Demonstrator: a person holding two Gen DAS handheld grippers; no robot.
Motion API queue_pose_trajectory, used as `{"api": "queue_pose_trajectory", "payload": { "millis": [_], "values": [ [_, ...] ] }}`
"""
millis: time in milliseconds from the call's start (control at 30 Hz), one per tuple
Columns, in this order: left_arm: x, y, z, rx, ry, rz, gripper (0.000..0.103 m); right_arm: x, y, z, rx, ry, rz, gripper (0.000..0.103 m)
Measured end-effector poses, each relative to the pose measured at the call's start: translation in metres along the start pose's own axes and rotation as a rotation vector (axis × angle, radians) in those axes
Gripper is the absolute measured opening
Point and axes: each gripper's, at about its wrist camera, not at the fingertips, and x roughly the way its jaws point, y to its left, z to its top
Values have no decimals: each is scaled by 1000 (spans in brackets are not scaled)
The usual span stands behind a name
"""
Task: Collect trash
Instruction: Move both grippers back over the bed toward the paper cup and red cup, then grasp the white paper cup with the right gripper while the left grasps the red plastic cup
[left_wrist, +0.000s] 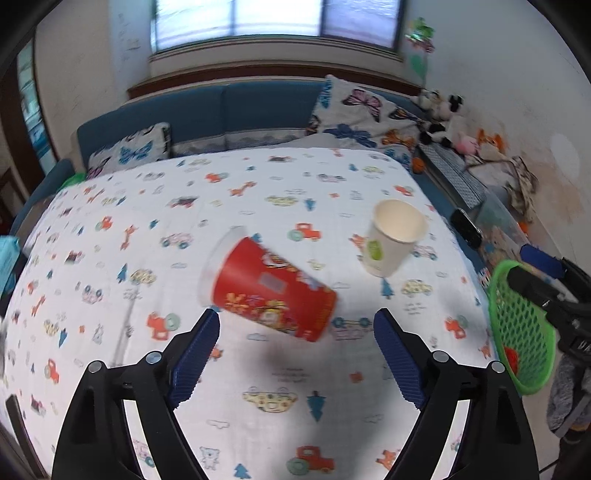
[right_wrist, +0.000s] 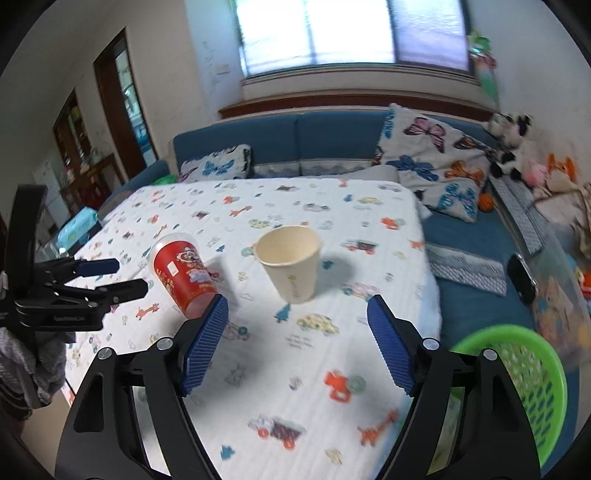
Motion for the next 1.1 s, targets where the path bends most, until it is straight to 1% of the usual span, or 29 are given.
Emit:
{"api": "queue_pose_trajectory", "payload": {
  "millis": [233,400,633,833,933,1033,1100],
  "values": [
    [12,30,5,-113,24,18,83,49,8,6,-19,36,27,84],
    [22,42,8,-166,40,19,83,75,4,9,-14,59,31,86],
    [39,55,12,-225,70,11,84,107,5,15,-50,89,-3,86],
    [52,56,17,-253,87,1,84,127,5,18,-66,104,-27,86],
    [60,60,19,-293,96,0,85,132,4,20,-74,103,-37,86],
    [67,61,20,-328,109,-3,86,137,3,20,-71,109,-33,84],
    [72,62,20,-363,118,-12,86,139,2,20,-71,107,-32,78]
  ]
}}
